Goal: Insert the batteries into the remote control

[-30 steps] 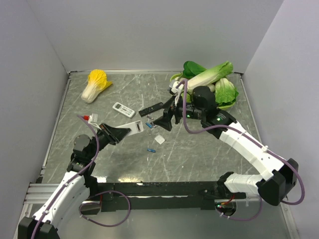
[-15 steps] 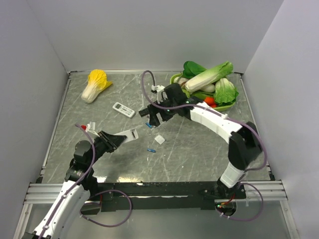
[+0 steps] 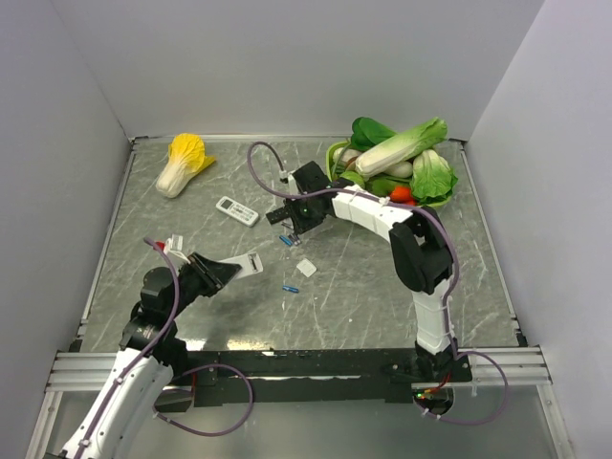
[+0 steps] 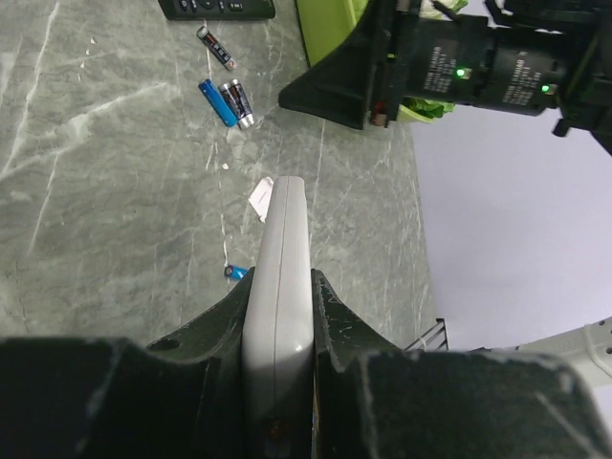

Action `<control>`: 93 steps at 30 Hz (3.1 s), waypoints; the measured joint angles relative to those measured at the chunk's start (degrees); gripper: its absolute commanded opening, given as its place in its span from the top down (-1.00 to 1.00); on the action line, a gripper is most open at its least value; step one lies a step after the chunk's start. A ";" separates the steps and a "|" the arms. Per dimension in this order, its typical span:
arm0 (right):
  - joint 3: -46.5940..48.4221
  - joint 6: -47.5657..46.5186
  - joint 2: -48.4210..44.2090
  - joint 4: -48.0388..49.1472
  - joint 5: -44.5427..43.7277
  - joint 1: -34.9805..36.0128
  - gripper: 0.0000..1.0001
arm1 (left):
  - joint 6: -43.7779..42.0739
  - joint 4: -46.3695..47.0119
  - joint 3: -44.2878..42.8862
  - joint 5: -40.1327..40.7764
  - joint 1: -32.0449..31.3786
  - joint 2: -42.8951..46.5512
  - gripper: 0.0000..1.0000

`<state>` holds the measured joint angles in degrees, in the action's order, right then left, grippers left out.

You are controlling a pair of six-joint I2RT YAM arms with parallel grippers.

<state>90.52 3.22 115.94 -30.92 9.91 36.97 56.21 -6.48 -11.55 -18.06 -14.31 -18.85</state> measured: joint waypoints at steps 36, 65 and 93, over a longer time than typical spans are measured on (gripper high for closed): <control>0.46 0.76 6.32 0.28 -4.35 0.22 1.00 | -1.29 2.08 -0.59 -1.29 0.00 -2.14 0.97; -12.31 14.25 -30.53 -2.12 11.30 6.86 1.00 | 8.70 47.74 5.79 -10.64 -0.02 -21.24 0.97; 0.66 21.84 -22.84 -15.47 8.87 10.80 1.00 | 19.06 48.46 7.48 -6.78 -2.19 -17.46 0.97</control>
<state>91.18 25.06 93.10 -46.39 18.79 47.77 75.26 41.98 -4.08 -24.84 -16.49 -36.32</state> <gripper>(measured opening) 0.027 0.246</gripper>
